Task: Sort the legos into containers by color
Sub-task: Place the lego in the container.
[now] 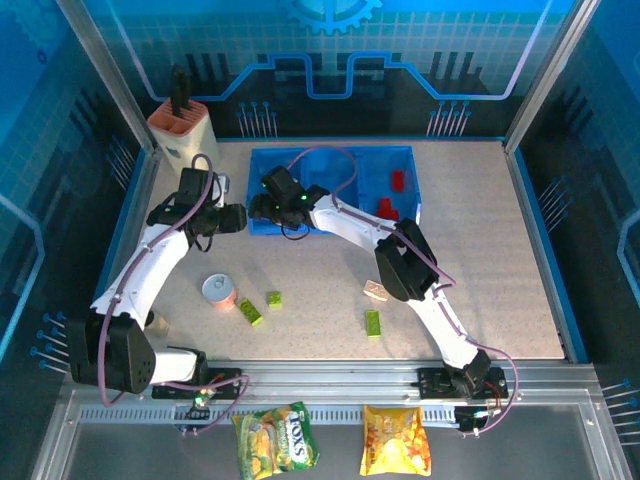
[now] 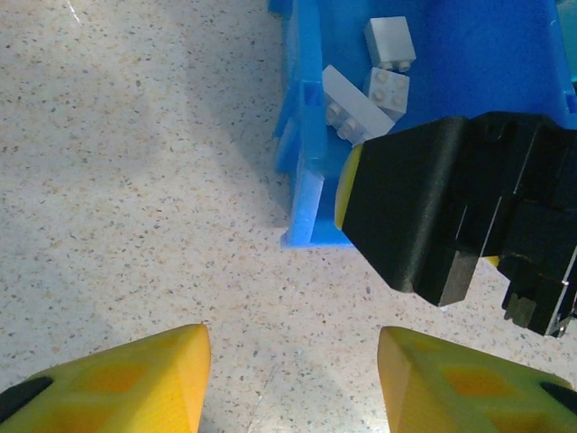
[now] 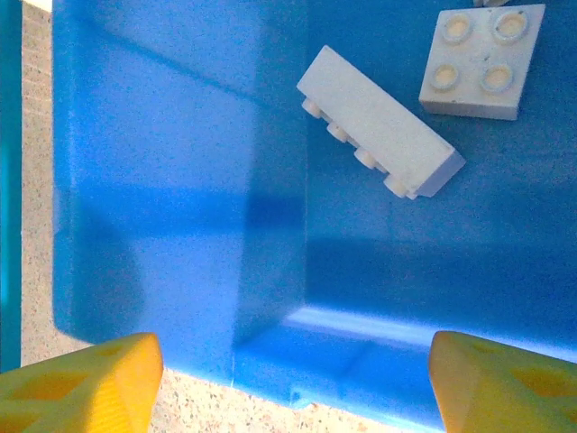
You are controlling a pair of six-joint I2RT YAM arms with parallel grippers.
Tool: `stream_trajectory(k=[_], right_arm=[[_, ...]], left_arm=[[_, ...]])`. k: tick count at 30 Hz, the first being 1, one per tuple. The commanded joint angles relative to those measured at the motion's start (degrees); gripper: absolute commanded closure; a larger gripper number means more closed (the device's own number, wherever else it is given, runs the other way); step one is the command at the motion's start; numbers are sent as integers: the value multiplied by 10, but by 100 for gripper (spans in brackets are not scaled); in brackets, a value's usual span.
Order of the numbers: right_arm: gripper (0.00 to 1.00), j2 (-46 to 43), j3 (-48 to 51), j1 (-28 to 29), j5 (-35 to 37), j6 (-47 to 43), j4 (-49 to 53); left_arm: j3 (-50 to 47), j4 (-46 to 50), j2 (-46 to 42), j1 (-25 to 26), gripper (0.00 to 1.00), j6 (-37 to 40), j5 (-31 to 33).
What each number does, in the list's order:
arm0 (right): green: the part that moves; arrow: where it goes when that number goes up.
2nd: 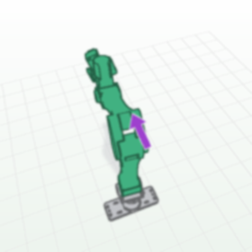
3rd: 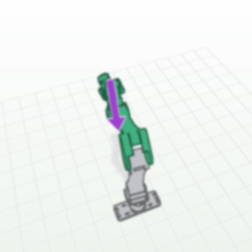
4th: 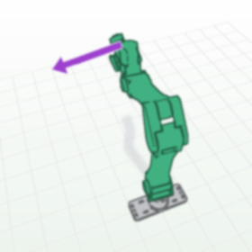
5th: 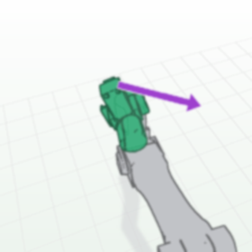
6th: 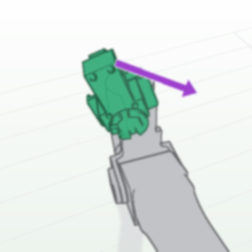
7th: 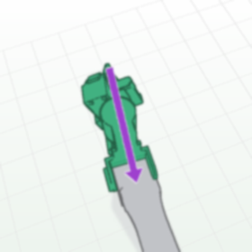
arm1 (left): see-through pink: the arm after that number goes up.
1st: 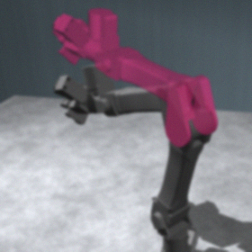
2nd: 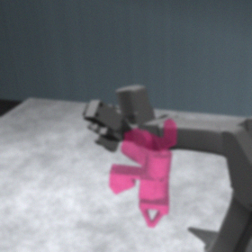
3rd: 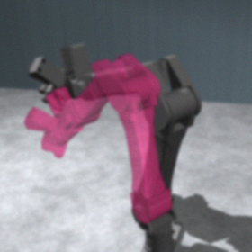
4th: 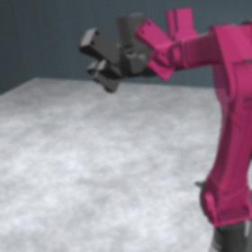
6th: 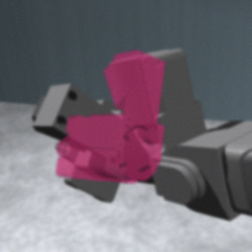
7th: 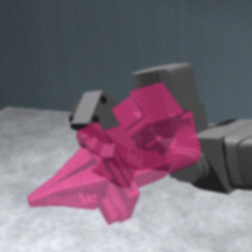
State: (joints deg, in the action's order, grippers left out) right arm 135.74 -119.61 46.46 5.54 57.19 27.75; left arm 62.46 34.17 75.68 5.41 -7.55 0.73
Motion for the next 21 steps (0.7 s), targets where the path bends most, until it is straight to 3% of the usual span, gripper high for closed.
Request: stream_trajectory(k=[1, 10, 21], right_arm=[[22, -55, -4, 5, -1, -15, 36], [24, -133, 92, 2, -35, -76, 70], [25, -277, 283, -9, 4, -144, 145]], left_arm=[[8, 23, 3, -1, 47, -4, -36], [30, 79, 21, 20, 46, -21, -54], [9, 138, 23, 68, 46, -62, -49]])
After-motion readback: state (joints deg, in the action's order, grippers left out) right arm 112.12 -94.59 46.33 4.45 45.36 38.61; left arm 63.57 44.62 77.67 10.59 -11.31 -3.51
